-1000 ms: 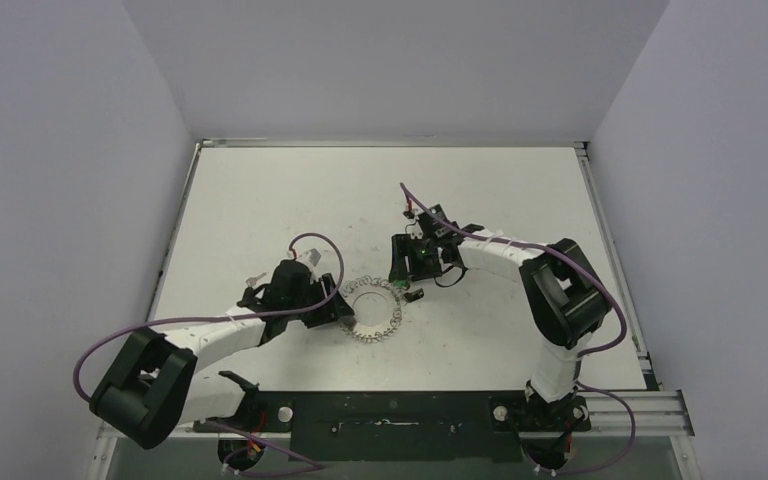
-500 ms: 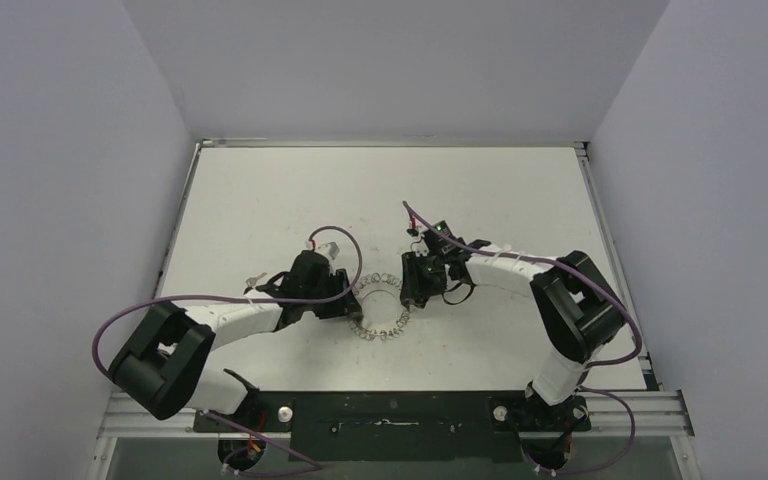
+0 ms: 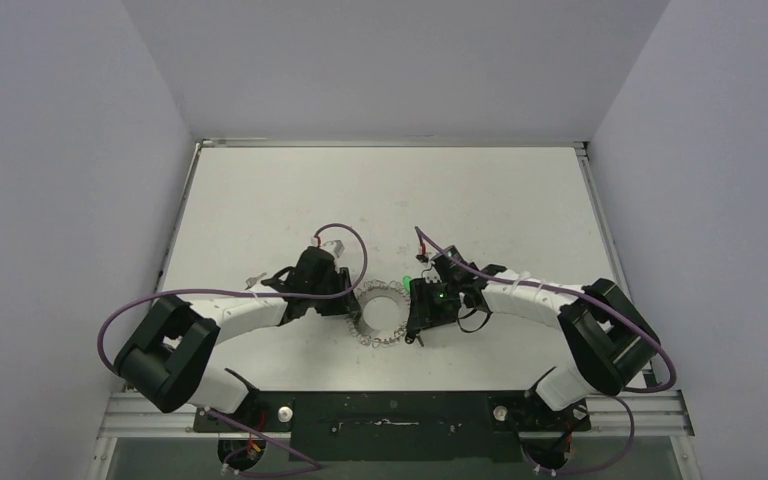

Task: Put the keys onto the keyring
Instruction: Move the keyring to the center of the board.

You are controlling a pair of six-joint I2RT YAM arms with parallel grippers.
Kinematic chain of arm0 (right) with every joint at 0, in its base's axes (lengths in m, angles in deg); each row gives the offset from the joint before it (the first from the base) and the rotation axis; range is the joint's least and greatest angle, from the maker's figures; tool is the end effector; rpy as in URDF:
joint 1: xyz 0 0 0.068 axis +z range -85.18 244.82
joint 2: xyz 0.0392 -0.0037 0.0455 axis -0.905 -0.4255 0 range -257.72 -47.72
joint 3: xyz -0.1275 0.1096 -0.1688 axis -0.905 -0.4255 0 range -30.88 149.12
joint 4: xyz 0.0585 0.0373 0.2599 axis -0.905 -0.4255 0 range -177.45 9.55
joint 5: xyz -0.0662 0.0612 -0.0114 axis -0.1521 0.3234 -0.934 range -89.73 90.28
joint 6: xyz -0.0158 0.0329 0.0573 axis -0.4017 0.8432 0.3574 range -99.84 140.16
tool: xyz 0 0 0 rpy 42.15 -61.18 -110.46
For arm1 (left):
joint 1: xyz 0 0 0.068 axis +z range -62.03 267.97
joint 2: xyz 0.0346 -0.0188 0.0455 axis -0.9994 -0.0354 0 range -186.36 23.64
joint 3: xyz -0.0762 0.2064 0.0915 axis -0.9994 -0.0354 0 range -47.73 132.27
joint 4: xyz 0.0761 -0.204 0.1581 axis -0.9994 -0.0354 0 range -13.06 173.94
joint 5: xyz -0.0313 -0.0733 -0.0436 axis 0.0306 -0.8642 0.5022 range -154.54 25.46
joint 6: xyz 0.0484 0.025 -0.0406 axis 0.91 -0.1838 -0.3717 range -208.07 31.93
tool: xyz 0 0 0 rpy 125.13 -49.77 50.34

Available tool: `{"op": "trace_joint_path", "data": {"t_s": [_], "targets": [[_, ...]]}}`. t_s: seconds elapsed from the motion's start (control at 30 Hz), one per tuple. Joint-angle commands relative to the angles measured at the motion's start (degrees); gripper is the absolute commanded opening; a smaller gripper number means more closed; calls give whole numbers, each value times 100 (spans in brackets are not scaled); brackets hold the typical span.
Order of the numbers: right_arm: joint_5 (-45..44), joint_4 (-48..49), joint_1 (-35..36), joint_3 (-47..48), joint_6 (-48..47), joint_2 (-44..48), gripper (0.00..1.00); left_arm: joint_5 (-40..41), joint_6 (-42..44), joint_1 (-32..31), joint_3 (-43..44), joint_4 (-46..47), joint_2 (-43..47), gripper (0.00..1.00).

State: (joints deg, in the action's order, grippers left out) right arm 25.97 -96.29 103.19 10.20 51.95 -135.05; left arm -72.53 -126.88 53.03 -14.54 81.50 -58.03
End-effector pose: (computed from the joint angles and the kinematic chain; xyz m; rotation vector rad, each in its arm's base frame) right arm 0.2090 0.1958 0.0913 -0.3249 2.8355 0.9390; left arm 0.2255 -0.1667 0.0902 -0.0232 2.5906 -0.6962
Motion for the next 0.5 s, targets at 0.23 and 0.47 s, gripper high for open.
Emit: {"op": "trace_joint_path", "data": {"t_s": [0.23,0.47], "targets": [[-769,-708,-423,1557,-480,-87,54,355,-619,-335,-345,-183,245,20],[-569,-456,-559,2130,-326,-746,54,498,-1224,-720,-591,124,244,13]]}}
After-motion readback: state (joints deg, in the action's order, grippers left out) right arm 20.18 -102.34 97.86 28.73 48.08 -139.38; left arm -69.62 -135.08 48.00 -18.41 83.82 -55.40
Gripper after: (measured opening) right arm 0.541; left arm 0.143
